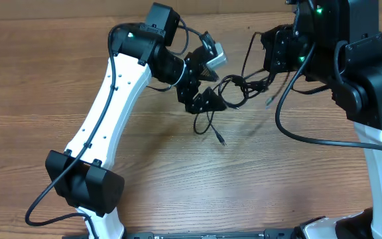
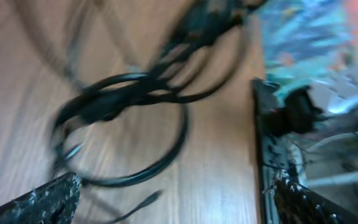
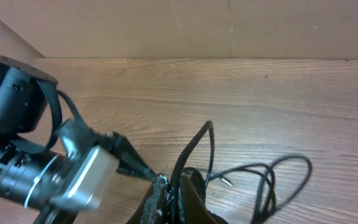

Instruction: Untangle cables

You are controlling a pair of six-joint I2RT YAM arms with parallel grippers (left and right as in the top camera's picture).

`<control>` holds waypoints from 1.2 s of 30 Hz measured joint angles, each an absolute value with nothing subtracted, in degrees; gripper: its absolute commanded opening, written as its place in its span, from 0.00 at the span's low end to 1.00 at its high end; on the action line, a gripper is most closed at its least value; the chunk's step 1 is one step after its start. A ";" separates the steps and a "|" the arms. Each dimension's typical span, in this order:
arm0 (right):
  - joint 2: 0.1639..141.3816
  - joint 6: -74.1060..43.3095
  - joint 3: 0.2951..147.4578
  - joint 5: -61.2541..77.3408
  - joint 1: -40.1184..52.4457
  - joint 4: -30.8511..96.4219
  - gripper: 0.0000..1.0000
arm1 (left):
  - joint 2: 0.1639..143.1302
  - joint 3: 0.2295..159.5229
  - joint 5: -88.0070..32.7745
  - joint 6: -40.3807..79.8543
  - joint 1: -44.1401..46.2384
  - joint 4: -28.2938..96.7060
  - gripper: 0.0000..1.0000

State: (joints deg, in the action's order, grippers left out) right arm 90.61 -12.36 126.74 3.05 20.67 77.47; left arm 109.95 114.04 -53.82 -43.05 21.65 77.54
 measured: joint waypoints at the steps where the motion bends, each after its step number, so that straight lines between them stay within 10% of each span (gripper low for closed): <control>1: 90.61 -12.25 126.74 3.05 20.67 77.45 0.04 | 109.95 114.04 -54.59 -44.47 21.98 78.13 1.00; 17: 90.59 -13.98 126.74 9.45 20.64 78.43 0.04 | 109.95 114.04 -55.29 -51.33 35.09 65.28 0.98; 20: 90.59 -14.17 126.74 9.32 20.60 78.70 0.04 | 109.95 114.04 -50.52 -48.99 35.66 63.61 0.75; 23: 90.59 -14.26 126.74 9.13 20.62 78.65 0.04 | 109.95 114.04 -46.65 -46.65 35.73 63.16 0.04; 36: 90.59 -14.44 126.74 6.37 20.62 78.67 0.04 | 109.93 114.04 -38.48 -41.23 36.03 62.94 0.04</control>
State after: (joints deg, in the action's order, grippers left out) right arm 90.59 -14.44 126.74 6.37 20.62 78.67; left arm 109.93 114.04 -38.48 -41.23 36.03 62.94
